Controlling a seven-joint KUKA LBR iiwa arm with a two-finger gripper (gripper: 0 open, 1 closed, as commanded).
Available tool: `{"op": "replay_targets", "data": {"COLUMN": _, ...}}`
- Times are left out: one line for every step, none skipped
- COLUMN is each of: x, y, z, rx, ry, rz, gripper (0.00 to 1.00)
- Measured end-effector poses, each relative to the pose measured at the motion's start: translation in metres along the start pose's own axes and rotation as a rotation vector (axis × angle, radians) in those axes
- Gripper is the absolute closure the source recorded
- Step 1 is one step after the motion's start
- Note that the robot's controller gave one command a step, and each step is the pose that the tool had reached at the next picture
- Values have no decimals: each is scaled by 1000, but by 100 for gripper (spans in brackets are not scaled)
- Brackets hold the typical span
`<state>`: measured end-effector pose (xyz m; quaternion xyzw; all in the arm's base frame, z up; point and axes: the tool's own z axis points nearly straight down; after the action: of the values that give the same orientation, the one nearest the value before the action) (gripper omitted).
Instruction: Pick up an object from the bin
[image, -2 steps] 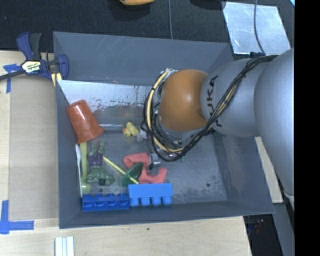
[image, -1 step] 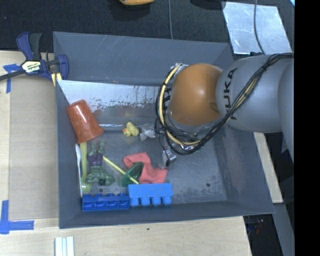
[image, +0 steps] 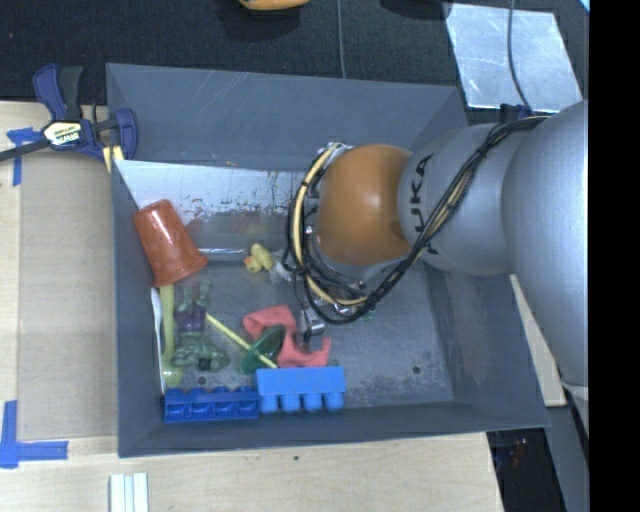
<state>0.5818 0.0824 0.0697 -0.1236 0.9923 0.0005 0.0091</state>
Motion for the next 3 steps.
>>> {"op": "replay_targets", "data": {"x": -2, "y": 43, "z": -2, "rx": 3, "ry": -7, "rz": -377, "gripper": 100}}
{"op": "replay_targets", "data": {"x": -2, "y": 43, "z": -3, "rx": 3, "ry": -7, "rz": -376, "gripper": 100}}
{"op": "replay_targets", "data": {"x": -2, "y": 42, "z": -17, "rx": 3, "ry": -8, "rz": -373, "gripper": 100}}
